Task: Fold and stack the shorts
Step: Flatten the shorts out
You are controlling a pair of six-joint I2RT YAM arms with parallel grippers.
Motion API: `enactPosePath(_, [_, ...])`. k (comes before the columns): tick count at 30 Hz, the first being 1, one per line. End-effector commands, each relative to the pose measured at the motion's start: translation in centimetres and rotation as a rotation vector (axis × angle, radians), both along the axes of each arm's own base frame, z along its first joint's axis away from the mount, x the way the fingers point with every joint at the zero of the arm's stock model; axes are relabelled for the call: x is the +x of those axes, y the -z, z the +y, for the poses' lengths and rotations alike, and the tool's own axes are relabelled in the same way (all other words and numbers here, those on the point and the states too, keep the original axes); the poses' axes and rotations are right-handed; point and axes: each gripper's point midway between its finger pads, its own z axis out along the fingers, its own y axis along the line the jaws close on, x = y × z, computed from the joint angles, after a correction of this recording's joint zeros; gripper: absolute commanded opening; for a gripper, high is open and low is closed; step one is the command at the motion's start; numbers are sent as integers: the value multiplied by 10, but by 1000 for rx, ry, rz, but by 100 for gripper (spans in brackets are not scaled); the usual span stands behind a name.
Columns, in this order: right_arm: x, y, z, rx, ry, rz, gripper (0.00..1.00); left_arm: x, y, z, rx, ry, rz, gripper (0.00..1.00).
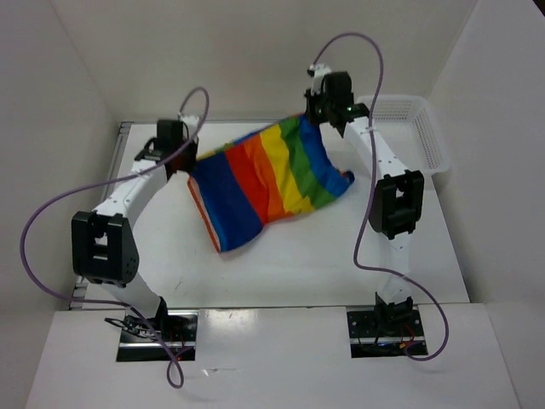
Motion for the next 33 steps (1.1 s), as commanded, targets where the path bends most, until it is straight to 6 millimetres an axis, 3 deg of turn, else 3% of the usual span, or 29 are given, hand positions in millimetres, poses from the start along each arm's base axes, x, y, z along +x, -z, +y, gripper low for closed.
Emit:
enactPosePath(1, [41, -162, -18, 51, 168, -411, 0, 91, -171, 74, 59, -266, -505, 0])
enactPosePath(3, [40, -213, -27, 70, 243, -529, 0, 100, -225, 92, 53, -309, -618, 0])
enactPosePath(4, [32, -247, -26, 83, 253, -603, 0, 101, -248, 96, 48, -321, -673, 0])
enactPosePath(5, [26, -269, -30, 100, 267, -649, 0, 95, -280, 96, 37, -323, -738, 0])
enactPosePath(7, [5, -306, -22, 98, 216, -723, 0, 82, -302, 96, 33, -324, -768, 0])
enactPosePath(10, [-16, -304, -11, 74, 101, -689, 0, 58, -286, 93, 37, -303, -687, 0])
enactPosePath(11, [-21, -290, -7, 50, 59, -645, 0, 51, -269, 91, 38, -289, -639, 0])
enactPosePath(12, [-28, -267, -1, -3, 6, -598, 0, 46, -233, 85, 45, -274, -563, 0])
enactPosePath(13, [-35, -252, 4, -30, -58, -564, 0, 30, -231, 85, 46, -274, -551, 0])
enactPosePath(14, [-44, -236, 11, -71, -116, -533, 0, 17, -211, 81, 44, -251, -486, 0])
enactPosePath(15, [-53, -181, 15, -145, -180, -408, 0, 6, -197, 78, 41, -237, -445, 0])
enactPosePath(16, [-74, -178, 14, -236, -258, -428, 0, -24, -169, 75, 38, -214, -352, 0])
enactPosePath(17, [-90, -117, 12, -312, -325, -305, 0, -41, -154, 65, 10, -167, -299, 0])
enactPosePath(18, [-108, -92, 14, -413, -408, -287, 0, -67, -153, 57, -1, -141, -293, 0])
enactPosePath(19, [-131, -86, 5, -485, -440, -284, 0, -85, -134, 54, 3, -129, -239, 0])
enactPosePath(20, [-162, -21, -3, -570, -523, -154, 0, -111, -106, 47, -12, -96, -182, 0])
enactPosePath(21, [-179, 0, -6, -655, -596, -141, 0, -124, -93, 40, -20, -71, -147, 0])
enactPosePath(22, [-203, 6, -3, -710, -638, -151, 0, -140, -79, 39, -25, -60, -88, 0])
enactPosePath(23, [-234, 50, -13, -756, -713, -50, 0, -152, -70, 33, -36, -35, -50, 0])
enactPosePath(25, [-279, 77, -20, -789, -841, -2, 0, -185, -54, 21, -84, 18, 83, 0])
enactPosePath(27, [-299, 82, -24, -810, -917, -4, 0, -214, -48, 10, -123, 63, 183, 0])
enactPosePath(31, [-322, 66, -21, -777, -990, -76, 0, -240, -31, 7, -102, 88, 274, 0])
enactPosePath(33, [-338, 68, -22, -756, -1041, -34, 0, -255, -26, 6, -76, 107, 332, 0])
